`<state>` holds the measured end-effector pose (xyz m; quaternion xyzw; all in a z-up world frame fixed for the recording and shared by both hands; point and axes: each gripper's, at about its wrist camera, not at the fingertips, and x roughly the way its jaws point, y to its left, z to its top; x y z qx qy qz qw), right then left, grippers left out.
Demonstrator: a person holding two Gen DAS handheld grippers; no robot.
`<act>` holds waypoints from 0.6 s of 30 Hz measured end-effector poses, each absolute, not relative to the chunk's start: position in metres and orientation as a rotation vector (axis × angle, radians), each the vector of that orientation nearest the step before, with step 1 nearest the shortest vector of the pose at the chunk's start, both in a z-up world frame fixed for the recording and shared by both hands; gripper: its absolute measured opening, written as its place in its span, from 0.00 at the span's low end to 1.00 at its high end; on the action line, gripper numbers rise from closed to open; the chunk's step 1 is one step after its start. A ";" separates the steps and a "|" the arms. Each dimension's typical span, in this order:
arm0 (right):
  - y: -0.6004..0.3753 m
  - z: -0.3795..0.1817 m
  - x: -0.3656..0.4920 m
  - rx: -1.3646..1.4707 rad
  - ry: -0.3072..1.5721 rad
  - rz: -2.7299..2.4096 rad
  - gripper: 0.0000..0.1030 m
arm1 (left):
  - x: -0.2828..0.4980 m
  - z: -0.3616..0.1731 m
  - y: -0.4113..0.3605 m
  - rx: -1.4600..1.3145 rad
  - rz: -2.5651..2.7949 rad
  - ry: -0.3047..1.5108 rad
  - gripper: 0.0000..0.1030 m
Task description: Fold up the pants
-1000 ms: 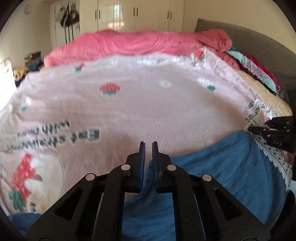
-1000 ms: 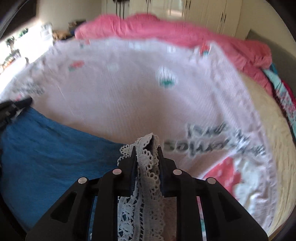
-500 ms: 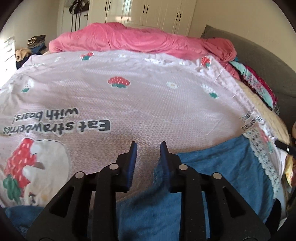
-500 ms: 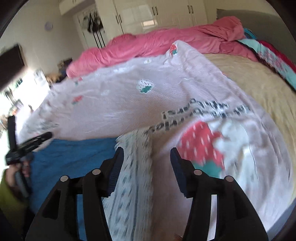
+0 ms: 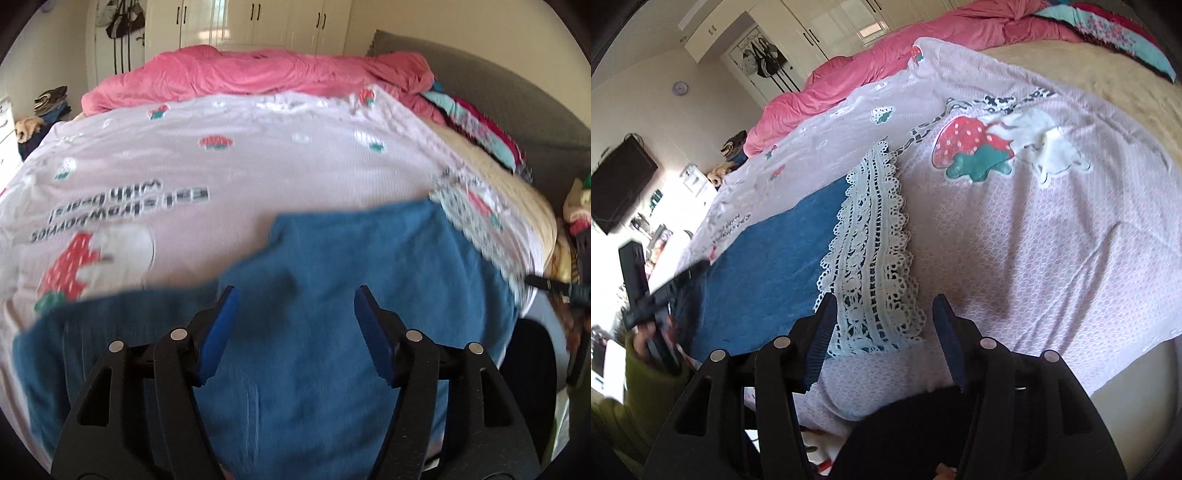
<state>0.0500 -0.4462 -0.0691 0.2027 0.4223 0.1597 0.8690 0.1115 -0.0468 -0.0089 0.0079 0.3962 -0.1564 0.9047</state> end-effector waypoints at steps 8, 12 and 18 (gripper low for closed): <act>-0.442 -0.080 0.057 0.453 0.902 0.349 0.51 | 0.096 -0.035 -0.054 0.113 -0.249 0.887 0.70; -0.439 -0.079 0.052 0.436 0.894 0.346 0.38 | 0.094 -0.044 -0.059 0.152 -0.235 0.893 0.75; -0.446 -0.086 0.045 0.545 0.875 0.394 0.21 | 0.092 -0.046 -0.059 0.154 -0.228 0.895 0.79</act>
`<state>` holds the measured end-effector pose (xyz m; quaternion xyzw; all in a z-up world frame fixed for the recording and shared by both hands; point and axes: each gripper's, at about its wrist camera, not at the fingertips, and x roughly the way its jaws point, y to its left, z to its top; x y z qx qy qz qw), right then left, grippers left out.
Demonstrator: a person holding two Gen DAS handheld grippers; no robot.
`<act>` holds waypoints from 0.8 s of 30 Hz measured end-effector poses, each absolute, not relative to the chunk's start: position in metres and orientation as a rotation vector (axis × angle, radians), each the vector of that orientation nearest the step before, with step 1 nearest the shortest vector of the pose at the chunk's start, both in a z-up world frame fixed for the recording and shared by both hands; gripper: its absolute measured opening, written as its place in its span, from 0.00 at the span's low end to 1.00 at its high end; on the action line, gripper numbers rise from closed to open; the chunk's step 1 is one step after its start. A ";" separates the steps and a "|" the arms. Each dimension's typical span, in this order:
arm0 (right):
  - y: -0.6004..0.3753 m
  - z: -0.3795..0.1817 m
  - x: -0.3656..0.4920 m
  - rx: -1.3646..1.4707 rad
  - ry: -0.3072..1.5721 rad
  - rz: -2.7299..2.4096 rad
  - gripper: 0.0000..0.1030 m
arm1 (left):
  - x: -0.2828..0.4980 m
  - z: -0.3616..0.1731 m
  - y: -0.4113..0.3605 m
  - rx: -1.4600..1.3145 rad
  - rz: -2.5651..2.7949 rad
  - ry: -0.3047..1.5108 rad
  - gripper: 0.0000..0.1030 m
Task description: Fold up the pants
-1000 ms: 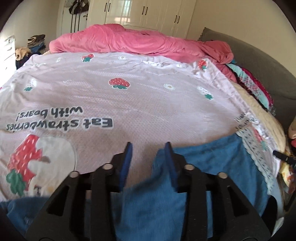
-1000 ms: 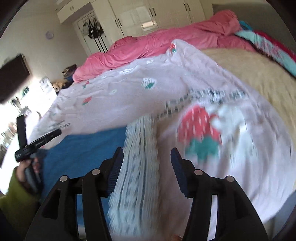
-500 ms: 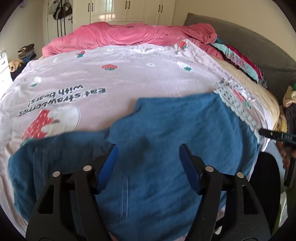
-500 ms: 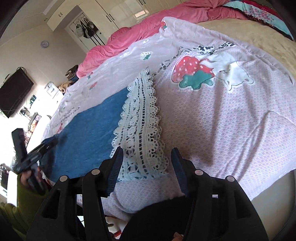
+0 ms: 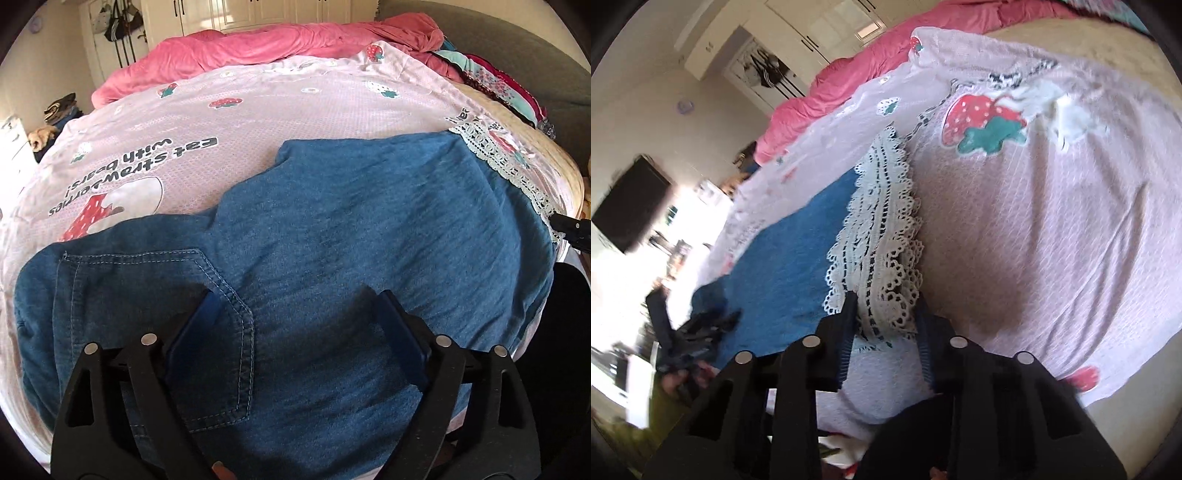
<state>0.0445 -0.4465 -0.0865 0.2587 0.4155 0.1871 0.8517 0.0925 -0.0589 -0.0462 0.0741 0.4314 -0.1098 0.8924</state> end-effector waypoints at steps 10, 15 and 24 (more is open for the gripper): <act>-0.420 -0.063 0.031 0.140 0.901 0.262 0.15 | 0.093 -0.048 -0.052 0.128 -0.228 0.906 0.81; -0.415 -0.079 0.034 0.121 0.915 0.226 0.16 | 0.094 -0.049 -0.046 0.113 -0.229 0.908 0.82; -0.436 -0.049 0.014 0.166 0.825 0.133 0.49 | 0.084 -0.026 -0.029 0.061 -0.212 0.874 0.82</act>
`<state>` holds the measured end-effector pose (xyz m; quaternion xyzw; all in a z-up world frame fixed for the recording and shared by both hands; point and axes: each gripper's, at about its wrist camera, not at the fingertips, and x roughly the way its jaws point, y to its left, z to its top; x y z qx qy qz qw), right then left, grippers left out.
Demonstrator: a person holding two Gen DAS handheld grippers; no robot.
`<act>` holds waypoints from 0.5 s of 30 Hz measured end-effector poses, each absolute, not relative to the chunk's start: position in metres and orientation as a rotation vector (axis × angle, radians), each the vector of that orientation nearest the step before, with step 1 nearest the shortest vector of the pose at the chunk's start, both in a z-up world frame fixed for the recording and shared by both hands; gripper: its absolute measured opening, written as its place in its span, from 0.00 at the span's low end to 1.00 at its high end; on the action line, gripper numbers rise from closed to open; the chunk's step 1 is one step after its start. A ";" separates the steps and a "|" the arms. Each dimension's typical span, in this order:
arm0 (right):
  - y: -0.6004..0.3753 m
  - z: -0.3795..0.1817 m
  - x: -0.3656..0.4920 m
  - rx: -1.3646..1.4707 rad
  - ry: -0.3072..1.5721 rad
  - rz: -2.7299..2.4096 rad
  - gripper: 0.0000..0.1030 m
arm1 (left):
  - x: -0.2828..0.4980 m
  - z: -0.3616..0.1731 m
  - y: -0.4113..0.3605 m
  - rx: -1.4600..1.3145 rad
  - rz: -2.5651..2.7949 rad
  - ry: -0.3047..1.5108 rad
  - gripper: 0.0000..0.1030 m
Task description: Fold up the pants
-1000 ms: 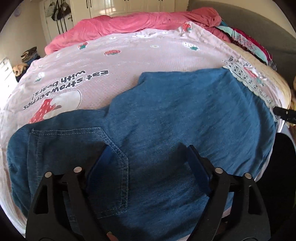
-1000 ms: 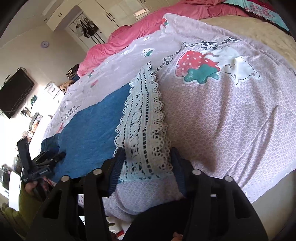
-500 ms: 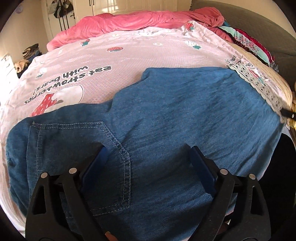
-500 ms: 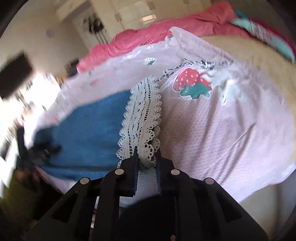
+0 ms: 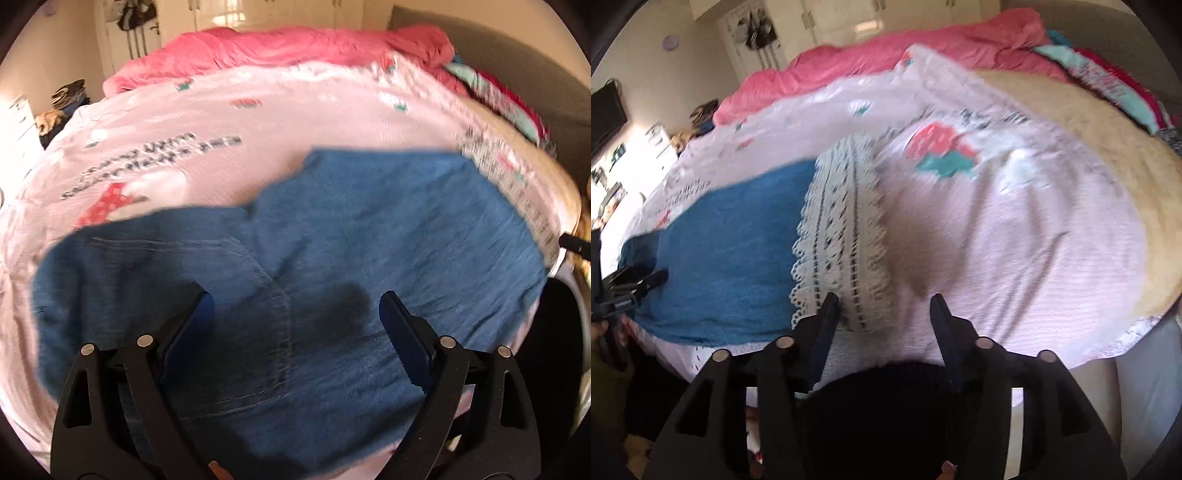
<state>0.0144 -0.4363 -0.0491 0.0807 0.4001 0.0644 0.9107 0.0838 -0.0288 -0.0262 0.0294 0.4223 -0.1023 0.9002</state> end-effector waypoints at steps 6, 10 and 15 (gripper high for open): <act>-0.385 -0.015 0.030 0.123 0.731 0.313 0.62 | 0.104 0.005 -0.016 -0.024 -0.220 0.833 0.82; -0.289 -0.009 0.071 -0.036 0.747 0.527 0.65 | 0.126 -0.009 -0.007 -0.050 -0.174 0.890 0.82; -0.190 -0.022 0.136 -0.139 0.841 0.653 0.65 | 0.132 -0.022 0.026 -0.090 -0.063 0.930 0.81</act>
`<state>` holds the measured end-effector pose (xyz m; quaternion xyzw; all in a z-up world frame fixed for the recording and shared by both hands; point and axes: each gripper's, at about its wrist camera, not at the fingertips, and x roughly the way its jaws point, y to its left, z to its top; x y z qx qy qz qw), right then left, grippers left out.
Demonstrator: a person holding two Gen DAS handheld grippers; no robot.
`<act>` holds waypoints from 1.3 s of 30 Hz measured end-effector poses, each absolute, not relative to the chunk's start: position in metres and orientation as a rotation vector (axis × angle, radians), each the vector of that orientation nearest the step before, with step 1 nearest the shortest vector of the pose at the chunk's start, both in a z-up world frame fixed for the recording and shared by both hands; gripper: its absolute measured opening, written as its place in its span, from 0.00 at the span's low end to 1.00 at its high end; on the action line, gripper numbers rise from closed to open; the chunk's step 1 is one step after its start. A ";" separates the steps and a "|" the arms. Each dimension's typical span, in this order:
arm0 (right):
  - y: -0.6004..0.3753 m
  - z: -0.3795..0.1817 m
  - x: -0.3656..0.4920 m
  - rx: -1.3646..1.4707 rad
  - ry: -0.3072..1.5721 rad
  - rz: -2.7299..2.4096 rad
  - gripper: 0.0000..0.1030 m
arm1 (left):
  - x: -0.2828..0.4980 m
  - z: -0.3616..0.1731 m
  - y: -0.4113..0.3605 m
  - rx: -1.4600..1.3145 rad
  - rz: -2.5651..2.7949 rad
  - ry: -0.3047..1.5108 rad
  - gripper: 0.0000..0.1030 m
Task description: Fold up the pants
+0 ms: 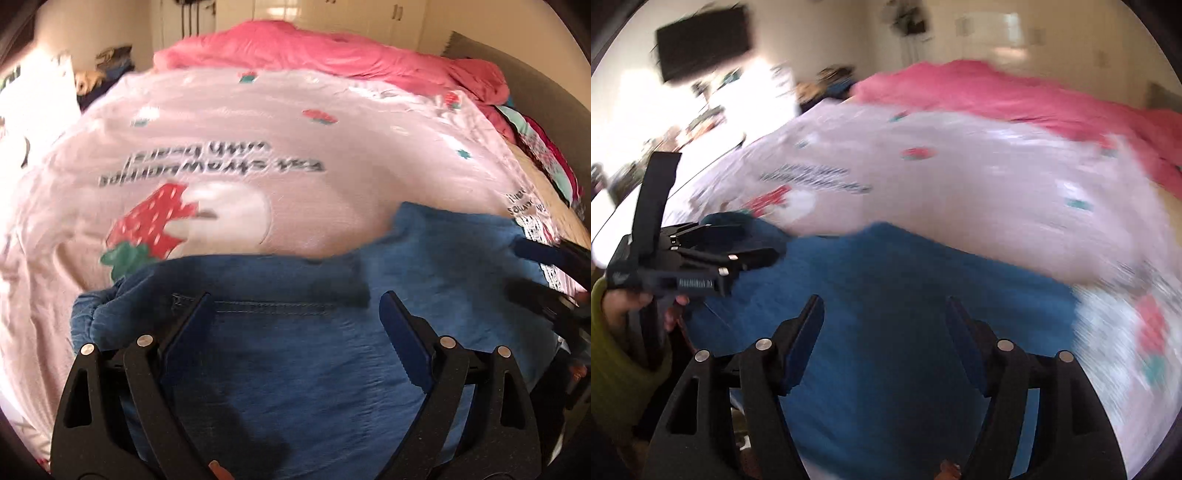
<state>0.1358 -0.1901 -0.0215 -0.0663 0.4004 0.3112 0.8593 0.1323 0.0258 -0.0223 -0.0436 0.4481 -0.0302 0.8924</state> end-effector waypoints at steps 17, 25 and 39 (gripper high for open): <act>-0.195 -0.073 0.215 -0.151 0.956 0.406 0.82 | 0.123 -0.039 0.035 -0.079 -0.116 0.892 0.79; -0.272 -0.029 0.141 0.017 0.829 0.433 0.88 | 0.104 -0.021 0.026 -0.082 -0.147 0.836 0.84; -0.311 -0.078 0.049 -0.032 0.923 0.319 0.92 | 0.070 -0.054 -0.020 0.153 -0.136 0.908 0.91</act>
